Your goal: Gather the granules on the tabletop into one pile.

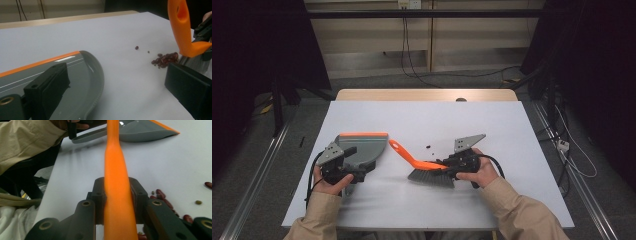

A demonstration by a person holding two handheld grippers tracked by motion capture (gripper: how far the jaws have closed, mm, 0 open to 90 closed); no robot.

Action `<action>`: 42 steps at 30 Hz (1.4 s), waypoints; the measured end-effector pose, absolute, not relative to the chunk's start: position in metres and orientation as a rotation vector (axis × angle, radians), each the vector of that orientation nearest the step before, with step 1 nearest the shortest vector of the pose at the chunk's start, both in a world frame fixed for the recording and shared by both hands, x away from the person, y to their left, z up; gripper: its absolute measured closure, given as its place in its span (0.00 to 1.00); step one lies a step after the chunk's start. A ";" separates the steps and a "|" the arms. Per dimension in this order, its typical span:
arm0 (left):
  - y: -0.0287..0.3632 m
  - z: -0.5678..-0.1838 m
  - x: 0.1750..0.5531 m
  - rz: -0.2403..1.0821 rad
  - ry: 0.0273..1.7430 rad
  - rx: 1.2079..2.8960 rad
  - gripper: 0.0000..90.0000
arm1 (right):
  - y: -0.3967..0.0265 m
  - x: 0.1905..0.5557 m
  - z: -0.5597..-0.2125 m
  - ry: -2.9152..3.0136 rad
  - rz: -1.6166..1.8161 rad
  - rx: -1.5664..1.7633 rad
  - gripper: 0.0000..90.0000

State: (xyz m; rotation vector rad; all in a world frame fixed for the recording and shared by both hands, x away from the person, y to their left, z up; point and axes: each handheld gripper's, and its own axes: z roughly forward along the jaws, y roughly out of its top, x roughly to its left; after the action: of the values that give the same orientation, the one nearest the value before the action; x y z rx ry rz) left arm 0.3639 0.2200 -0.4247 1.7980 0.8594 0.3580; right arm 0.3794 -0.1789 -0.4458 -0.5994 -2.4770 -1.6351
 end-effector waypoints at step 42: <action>0.222 -0.425 0.366 0.353 0.867 1.794 0.06 | -0.201 0.447 -0.435 -2.816 -1.732 -0.767 0.79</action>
State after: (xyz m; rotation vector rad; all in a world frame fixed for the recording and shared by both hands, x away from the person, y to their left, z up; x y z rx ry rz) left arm 0.3657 0.2219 -0.4254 1.7936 0.8670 0.3535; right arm 0.4474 -0.2012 -0.4346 -0.7669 -2.8159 -1.7325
